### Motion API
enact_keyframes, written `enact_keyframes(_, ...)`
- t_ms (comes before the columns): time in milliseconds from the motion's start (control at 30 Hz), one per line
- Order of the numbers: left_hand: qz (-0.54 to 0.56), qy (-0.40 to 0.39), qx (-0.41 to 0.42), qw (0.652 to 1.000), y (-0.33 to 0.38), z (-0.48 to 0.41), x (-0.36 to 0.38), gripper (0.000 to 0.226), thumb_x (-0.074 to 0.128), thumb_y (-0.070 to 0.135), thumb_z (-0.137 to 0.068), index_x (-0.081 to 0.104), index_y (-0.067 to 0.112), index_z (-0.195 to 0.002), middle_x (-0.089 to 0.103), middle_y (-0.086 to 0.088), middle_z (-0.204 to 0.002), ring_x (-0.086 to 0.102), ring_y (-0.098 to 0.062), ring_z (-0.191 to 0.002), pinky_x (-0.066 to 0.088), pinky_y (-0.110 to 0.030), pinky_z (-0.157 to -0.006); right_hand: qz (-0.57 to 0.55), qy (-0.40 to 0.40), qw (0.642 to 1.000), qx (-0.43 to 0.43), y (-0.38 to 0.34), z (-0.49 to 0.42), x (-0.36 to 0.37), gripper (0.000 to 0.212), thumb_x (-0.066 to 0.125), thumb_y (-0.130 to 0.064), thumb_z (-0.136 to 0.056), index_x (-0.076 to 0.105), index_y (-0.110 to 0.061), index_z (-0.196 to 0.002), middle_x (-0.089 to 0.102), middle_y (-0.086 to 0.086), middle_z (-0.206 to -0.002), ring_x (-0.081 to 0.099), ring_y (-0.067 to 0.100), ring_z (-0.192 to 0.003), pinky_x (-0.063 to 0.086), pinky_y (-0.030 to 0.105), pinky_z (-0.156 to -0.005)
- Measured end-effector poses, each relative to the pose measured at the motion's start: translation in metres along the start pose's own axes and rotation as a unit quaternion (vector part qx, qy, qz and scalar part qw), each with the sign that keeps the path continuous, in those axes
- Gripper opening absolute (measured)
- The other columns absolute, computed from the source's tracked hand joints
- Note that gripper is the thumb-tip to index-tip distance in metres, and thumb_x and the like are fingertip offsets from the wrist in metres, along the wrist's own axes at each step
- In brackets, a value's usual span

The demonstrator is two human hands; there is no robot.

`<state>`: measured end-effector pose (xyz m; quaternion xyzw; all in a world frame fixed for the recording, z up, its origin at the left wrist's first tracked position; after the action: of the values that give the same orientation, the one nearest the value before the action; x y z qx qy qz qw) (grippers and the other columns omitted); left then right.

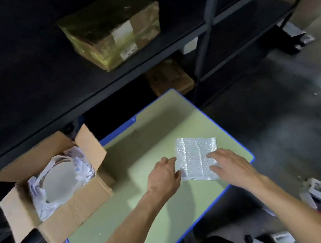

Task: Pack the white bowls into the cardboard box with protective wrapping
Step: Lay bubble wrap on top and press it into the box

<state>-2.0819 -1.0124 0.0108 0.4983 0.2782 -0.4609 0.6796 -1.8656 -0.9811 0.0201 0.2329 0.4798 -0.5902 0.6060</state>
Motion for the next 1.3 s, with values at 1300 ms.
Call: enact_keyframes(1300, 0.394, 0.137, -0.198, 0.887, -0.048, 0.048, -0.034, 0.033, 0.07, 0.031, -0.088, 0.047, 0.021, -0.111, 0.055, 0.007, -0.08, 0.051, -0.006, -0.063, 0.04, -0.024, -0.058, -0.293, -0.023, 0.955, -0.028, -0.061, -0.029, -0.02, 0.029, 0.059, -0.03, -0.093, 0.05, -0.003, -0.086, 0.044, -0.006, -0.067, 0.037, 0.007, -0.057, 0.029, 0.025, -0.055)
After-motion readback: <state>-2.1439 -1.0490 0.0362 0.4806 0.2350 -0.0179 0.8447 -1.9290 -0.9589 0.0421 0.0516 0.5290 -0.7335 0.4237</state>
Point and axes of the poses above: each hand's wrist, its own z-axis away from the middle knuckle, its own x-axis out of the palm, y = z × x, the point moved 4 cm from there along -z, towards the middle knuckle
